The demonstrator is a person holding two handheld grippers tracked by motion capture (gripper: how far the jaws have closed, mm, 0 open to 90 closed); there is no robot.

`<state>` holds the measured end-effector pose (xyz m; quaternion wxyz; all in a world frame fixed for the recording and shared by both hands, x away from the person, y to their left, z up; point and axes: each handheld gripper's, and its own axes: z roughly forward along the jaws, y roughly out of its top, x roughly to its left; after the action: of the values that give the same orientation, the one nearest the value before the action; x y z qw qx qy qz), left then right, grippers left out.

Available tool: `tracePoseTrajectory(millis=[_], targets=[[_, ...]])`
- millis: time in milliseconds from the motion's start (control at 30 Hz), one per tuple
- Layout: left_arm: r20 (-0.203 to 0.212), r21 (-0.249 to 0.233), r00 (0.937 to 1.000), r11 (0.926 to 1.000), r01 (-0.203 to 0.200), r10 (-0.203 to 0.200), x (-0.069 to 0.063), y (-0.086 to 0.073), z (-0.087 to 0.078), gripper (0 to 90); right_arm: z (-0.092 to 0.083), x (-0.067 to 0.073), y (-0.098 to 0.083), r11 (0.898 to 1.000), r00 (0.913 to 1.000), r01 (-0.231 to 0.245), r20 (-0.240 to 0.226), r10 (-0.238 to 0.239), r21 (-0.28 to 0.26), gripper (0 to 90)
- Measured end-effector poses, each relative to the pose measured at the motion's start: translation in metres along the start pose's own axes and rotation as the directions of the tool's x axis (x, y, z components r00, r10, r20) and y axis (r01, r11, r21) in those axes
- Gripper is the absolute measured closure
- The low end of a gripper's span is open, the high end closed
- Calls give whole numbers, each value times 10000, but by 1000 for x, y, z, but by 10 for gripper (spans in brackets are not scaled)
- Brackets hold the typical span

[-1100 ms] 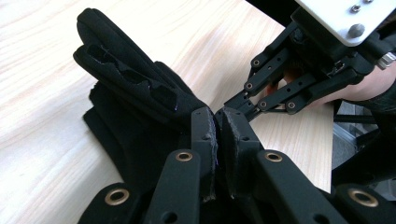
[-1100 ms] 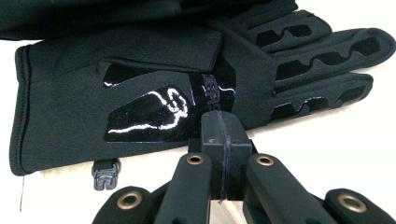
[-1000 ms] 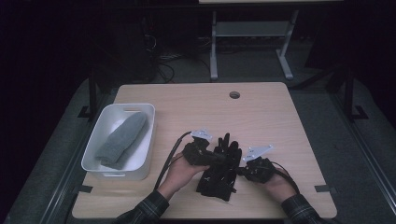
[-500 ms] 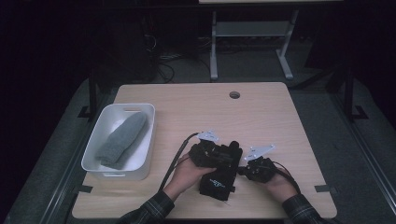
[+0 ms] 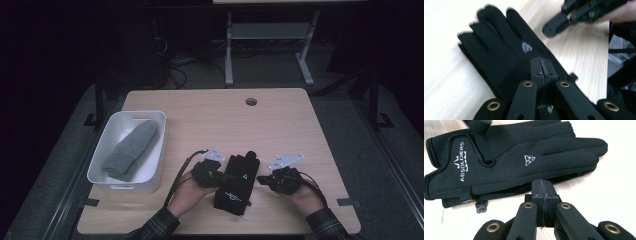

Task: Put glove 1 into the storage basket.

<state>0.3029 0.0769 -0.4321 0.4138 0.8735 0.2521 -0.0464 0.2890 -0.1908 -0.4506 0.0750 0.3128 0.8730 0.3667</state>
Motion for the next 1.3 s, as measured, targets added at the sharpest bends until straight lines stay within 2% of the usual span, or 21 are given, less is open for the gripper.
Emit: tracePoseTrajectory(millis=[100, 167, 233, 300, 333, 367, 500, 733, 833, 1133, 1167, 1200, 1267, 1300], targets=[[146, 172, 9999, 9998, -76, 73, -8, -7, 2, 893, -1, 0, -2, 10000, 10000, 2, 15, -2, 15, 879], [219, 263, 9997, 9996, -130, 125, -16, -11, 4, 894, -2, -2, -3, 10000, 10000, -8, 52, 8, -59, 830], [202, 496, 9991, 9981, -370, 360, -21, -14, 8, 894, -3, -5, -5, 9998, 9998, -50, 170, 53, -174, 728], [272, 627, 9990, 9973, -373, 357, -22, -16, 12, 893, -5, -7, -7, 9995, 9993, -108, 365, 119, -296, 616], [254, 755, 9991, 9965, -351, 333, -21, -18, 16, 894, -5, -7, -8, 9991, 9976, -290, 613, 307, -294, 522], [254, 755, 9991, 9965, -351, 333, -21, -18, 16, 894, -5, -7, -8, 9991, 9976, -290, 613, 307, -294, 522], [111, 924, 9983, 9940, -584, 576, -21, -19, 18, 895, -5, -11, -10, 9982, 9938, -515, 973, 542, -294, 389], [-347, 1248, 9966, 9897, -696, 745, -15, -22, 9, 895, -6, -17, -13, 9980, 9882, -624, 1396, 636, -125, 326], [-386, 1332, 9963, 9886, -708, 766, -10, -26, 3, 895, -7, -21, -15, 9969, 9844, -777, 1575, 790, -144, 305], [-880, 1501, 9949, 9880, -362, 498, 1, -36, -15, 895, -12, -30, -19, 9937, 9748, -1078, 1931, 1114, -292, 279], [-932, 1705, 9932, 9840, -524, 690, 4, -36, -18, 895, -13, -32, -20, 9933, 9734, -1117, 1982, 1152, -287, 264], [-997, 1540, 9939, 9875, -323, 481, 4, -37, -19, 895, -13, -32, -20, 9933, 9734, -1117, 1982, 1152, -287, 264], [-968, 1648, 9939, 9856, -372, 537, 7, -37, -22, 895, -13, -33, -21, 9924, 9721, -1196, 2000, 1228, -280, 258], [-892, 1534, 9953, 9879, -237, 377, 8, -37, -23, 877, -12, -35, -21, 9919, 9701, -1235, 2067, 1270, -299, 254]])
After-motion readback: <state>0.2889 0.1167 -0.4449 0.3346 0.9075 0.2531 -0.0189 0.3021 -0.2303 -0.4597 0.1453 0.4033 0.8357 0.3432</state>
